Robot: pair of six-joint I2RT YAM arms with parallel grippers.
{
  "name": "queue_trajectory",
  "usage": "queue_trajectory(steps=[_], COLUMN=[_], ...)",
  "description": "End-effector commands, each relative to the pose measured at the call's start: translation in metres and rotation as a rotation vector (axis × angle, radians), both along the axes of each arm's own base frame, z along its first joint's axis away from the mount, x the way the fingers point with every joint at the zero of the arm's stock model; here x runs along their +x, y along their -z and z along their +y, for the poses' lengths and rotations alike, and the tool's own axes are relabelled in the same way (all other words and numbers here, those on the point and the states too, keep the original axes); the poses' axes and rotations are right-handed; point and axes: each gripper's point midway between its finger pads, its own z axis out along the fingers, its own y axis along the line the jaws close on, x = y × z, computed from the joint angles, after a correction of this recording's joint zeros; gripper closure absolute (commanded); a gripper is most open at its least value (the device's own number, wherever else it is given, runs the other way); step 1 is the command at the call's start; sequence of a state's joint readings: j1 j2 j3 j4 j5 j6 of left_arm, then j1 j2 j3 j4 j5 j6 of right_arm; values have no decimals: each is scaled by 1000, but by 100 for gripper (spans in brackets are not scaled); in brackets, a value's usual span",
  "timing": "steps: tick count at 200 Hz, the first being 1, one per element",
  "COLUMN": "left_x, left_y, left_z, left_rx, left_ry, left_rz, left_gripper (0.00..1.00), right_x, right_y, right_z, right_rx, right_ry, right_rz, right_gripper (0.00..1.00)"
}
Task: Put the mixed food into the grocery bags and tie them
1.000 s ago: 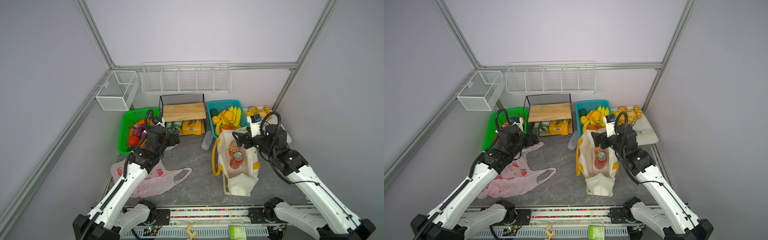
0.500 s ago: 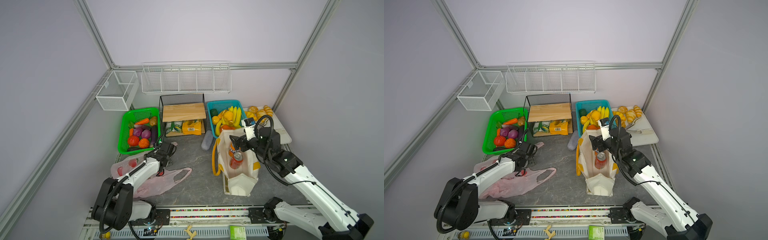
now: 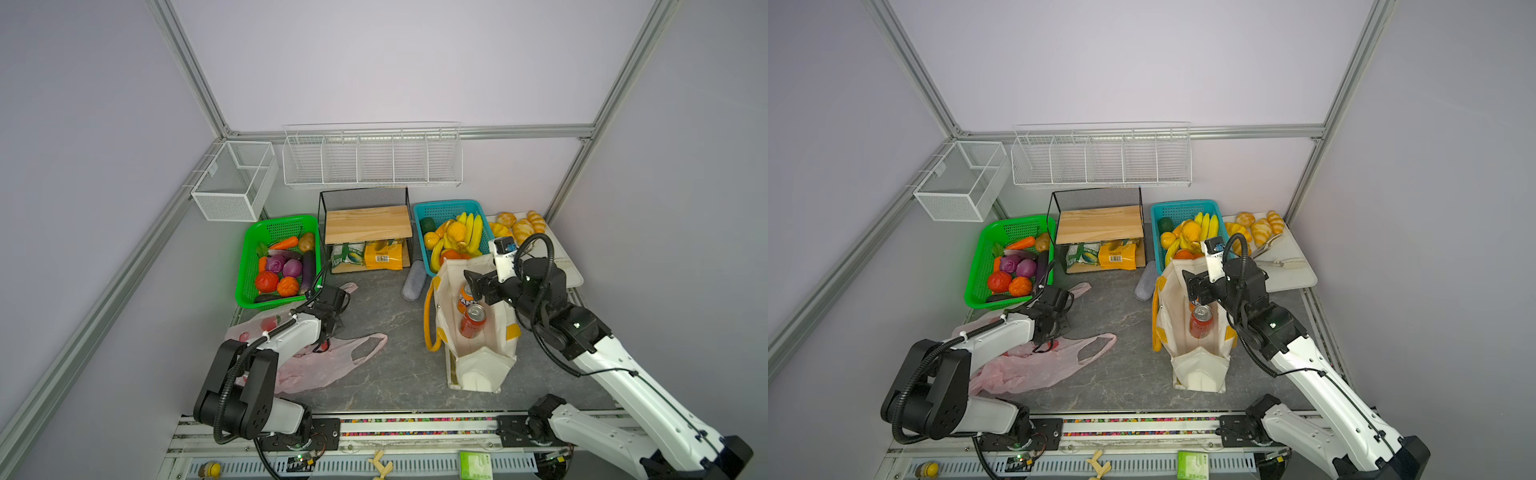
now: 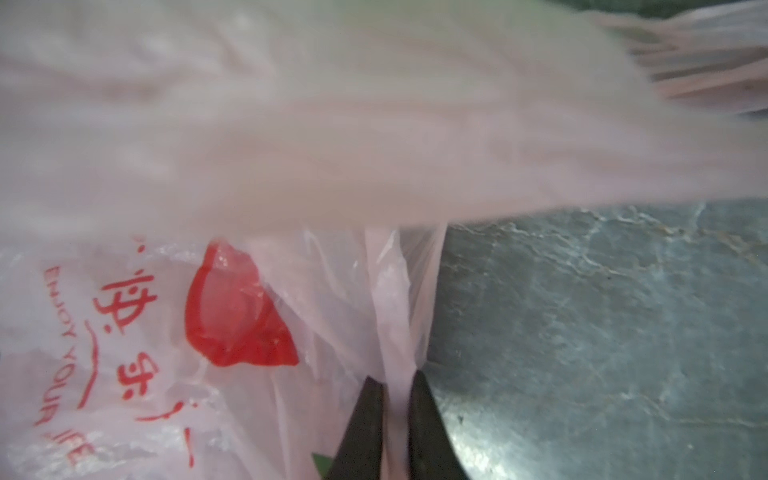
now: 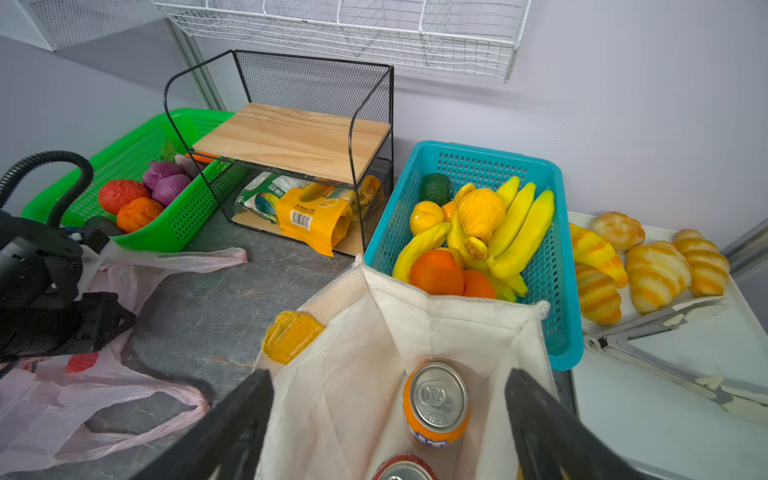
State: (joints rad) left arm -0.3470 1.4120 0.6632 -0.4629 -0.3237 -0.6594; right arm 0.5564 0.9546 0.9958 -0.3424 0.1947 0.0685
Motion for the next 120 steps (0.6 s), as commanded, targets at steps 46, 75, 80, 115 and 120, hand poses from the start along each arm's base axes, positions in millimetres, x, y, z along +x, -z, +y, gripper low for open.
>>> queue_trajectory(steps=[46, 75, 80, 115, 120], left_x=[5, 10, 11, 17, 17], left_y=[-28, -41, -43, -51, -52], left_z=[-14, -22, -24, -37, -39], left_rx=[-83, -120, -128, -188, -195], left_ry=[69, 105, 113, 158, 162], left_rz=[-89, -131, -136, -173, -176], left_gripper=[100, 100, 100, 100, 100], right_x=[1, -8, -9, -9, -9], right_y=[49, 79, 84, 107, 109], right_z=[-70, -81, -80, -80, -81], right_rx=[-215, -199, -200, -211, -214], right_ry=[301, 299, 292, 287, 292], right_rz=[210, 382, 403, 506, 515], right_gripper=[2, 9, 11, 42, 47])
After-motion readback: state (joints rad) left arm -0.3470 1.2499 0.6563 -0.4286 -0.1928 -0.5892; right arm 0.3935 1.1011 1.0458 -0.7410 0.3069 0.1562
